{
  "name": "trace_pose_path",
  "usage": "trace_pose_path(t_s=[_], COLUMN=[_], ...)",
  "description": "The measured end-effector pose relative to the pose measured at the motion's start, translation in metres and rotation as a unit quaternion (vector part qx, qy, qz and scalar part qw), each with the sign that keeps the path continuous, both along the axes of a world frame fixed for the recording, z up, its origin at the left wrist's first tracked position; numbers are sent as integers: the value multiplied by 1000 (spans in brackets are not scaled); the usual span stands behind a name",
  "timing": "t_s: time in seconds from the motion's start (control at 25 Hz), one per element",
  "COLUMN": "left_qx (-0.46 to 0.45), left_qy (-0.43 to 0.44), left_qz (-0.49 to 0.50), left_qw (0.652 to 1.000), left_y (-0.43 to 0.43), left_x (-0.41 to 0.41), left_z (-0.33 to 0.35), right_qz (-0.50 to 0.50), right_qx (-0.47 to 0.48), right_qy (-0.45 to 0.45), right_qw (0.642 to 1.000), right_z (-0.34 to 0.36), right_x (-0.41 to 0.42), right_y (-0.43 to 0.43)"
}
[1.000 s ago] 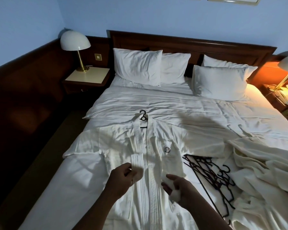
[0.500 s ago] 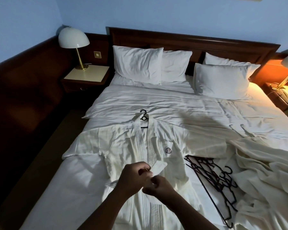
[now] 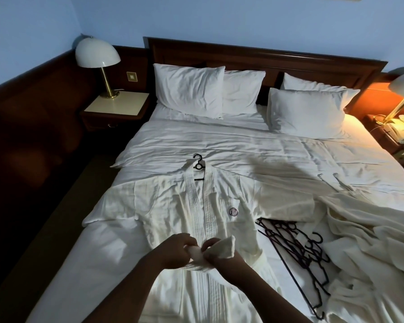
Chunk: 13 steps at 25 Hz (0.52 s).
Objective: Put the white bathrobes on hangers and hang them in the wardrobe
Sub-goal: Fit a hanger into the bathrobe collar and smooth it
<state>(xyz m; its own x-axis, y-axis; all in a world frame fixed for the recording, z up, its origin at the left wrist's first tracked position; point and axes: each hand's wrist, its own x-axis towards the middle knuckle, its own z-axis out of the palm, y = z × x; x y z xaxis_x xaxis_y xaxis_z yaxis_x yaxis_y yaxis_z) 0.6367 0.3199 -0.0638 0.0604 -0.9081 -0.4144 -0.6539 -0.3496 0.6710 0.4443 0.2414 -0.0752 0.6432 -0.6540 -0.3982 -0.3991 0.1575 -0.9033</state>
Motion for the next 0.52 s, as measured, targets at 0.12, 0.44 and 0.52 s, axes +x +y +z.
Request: trace_pose_path(t_s=[0.12,0.44,0.52], left_qx=[-2,58,46], left_qy=[8,315,212], left_qz=[28,78,63], left_qw=[1000,944,974], left_y=[1,29,26], left_x=[11,-18,-26], left_z=[27,24,4], right_qz=[-95,-148,-152], right_qx=[-15,-20,23], right_qy=[25,24,23], right_qw=[995,988,988], right_z=[-9,-9,-8], right_x=[-6,-17,-18], right_y=[-11,-30,-31])
